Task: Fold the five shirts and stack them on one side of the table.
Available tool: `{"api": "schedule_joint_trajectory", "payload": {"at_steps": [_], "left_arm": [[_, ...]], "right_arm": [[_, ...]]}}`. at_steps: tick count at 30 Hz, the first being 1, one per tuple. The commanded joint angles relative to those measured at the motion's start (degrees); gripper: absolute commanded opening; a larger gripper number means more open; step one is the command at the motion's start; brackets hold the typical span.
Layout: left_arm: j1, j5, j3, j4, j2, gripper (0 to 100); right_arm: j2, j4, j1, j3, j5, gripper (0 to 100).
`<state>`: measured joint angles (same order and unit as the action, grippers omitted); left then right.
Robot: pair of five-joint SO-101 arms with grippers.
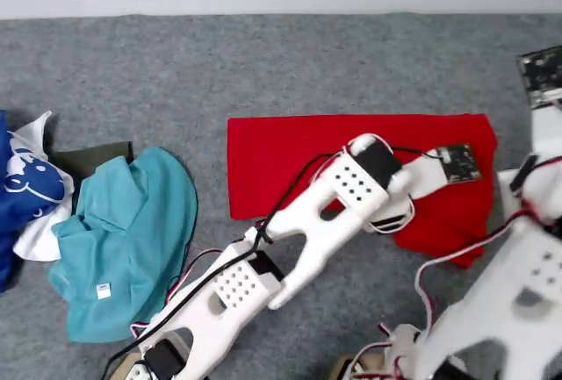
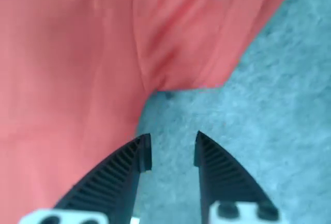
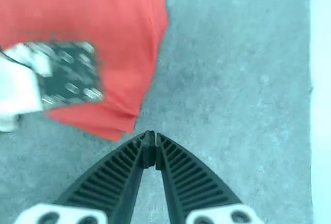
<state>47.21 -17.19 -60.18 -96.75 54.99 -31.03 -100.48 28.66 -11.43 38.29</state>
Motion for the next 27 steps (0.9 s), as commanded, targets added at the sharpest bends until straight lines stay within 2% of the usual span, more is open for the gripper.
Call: {"api": "schedule_joint_trajectory", "payload": {"at_steps": [1, 7, 11, 19, 24, 27], "left_arm": [[1.1, 1.0, -0.7, 2.6, -0.6, 16], [1.2, 2.2, -0.7, 4.4, -0.6, 17], [3.2, 2.5, -0.7, 4.8, -0.6, 18], [7.3, 2.5, -0.8, 9.1, -0.7, 18], [7.7, 2.5, -0.3, 15.0, 0.2, 17], [7.7, 2.3, -0.7, 15.7, 3.3, 17]], "right_arm": [[-4.8, -2.2, -4.6, -0.4, -3.9, 1.2], [-8.0, -2.2, -14.8, -0.4, -9.2, 1.2], [-8.1, -2.2, -18.9, -0.4, -11.4, 1.2], [-8.1, -2.2, -20.1, -0.3, -11.4, 1.2], [-8.1, -2.2, -20.1, -0.3, -11.4, 1.2], [-8.1, -2.2, -20.1, -0.3, -11.4, 1.2]]}}
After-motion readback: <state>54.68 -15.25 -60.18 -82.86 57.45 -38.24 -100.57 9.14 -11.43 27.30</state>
